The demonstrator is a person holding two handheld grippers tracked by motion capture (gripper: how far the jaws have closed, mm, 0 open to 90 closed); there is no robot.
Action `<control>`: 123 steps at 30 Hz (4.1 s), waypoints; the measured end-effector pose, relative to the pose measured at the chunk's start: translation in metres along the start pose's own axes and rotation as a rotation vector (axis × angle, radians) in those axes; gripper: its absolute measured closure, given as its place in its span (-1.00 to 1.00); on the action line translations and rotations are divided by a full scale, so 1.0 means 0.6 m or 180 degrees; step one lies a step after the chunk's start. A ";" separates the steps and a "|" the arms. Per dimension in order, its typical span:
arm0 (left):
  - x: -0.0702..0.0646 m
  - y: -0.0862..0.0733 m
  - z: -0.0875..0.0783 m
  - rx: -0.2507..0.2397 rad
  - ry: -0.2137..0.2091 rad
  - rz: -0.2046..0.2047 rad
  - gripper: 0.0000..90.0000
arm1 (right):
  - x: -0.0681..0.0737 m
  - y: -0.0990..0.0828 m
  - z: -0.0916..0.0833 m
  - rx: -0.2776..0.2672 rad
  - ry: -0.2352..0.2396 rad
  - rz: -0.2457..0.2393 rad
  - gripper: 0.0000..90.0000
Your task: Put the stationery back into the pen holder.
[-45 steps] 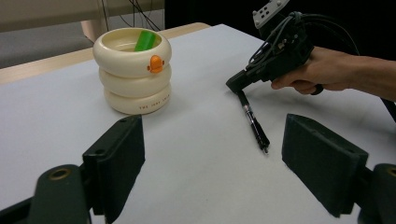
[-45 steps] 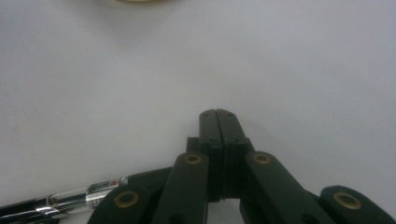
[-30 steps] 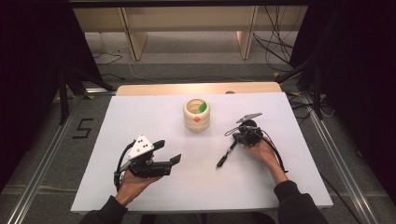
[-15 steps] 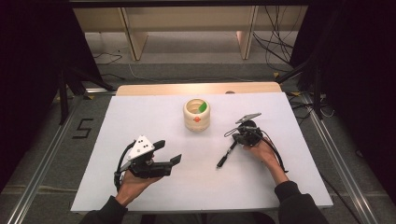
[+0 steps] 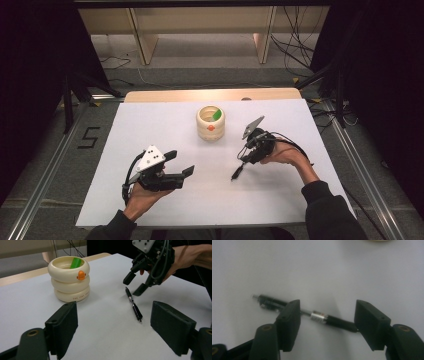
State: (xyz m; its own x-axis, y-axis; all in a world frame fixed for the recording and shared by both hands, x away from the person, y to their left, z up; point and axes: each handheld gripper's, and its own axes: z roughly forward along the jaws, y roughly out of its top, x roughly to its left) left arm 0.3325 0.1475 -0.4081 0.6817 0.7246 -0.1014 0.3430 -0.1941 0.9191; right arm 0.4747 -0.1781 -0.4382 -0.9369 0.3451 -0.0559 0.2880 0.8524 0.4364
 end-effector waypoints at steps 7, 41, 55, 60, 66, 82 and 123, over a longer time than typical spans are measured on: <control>0.000 0.000 -0.001 0.0006 0.0002 0.0003 -0.52 | 0.014 0.013 0.012 0.0362 0.0123 -0.0522 -0.37; -0.001 -0.001 0.001 0.0020 -0.0016 -0.0009 -0.51 | 0.024 0.055 0.054 0.1269 0.0140 -0.1460 0.35; 0.002 -0.001 0.001 0.0027 -0.0005 -0.0012 -0.51 | 0.030 0.046 0.048 0.1172 0.0214 -0.1497 0.77; 0.003 -0.001 0.002 0.0045 -0.0005 -0.0015 -0.51 | 0.033 0.043 0.026 0.0981 0.0063 -0.1533 0.78; 0.005 -0.001 0.003 0.0063 0.0017 -0.0035 -0.51 | 0.054 0.047 -0.007 0.0698 -0.0396 -0.1679 0.78; 0.016 0.013 0.009 0.0359 0.0001 -0.0087 -0.53 | 0.182 0.010 -0.011 -0.0032 -0.2217 -0.2302 0.78; -0.048 0.081 0.129 0.1684 -0.0555 0.0653 -0.45 | 0.290 -0.010 0.042 -0.0142 -0.3328 -0.3363 0.78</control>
State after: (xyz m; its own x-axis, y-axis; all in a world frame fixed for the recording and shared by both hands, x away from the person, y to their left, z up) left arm 0.3795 0.0661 -0.3897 0.8488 0.5268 -0.0440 0.4381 -0.6544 0.6163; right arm 0.3147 -0.1133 -0.4731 -0.1346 -0.2751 -0.9520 -0.4421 0.8765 -0.1907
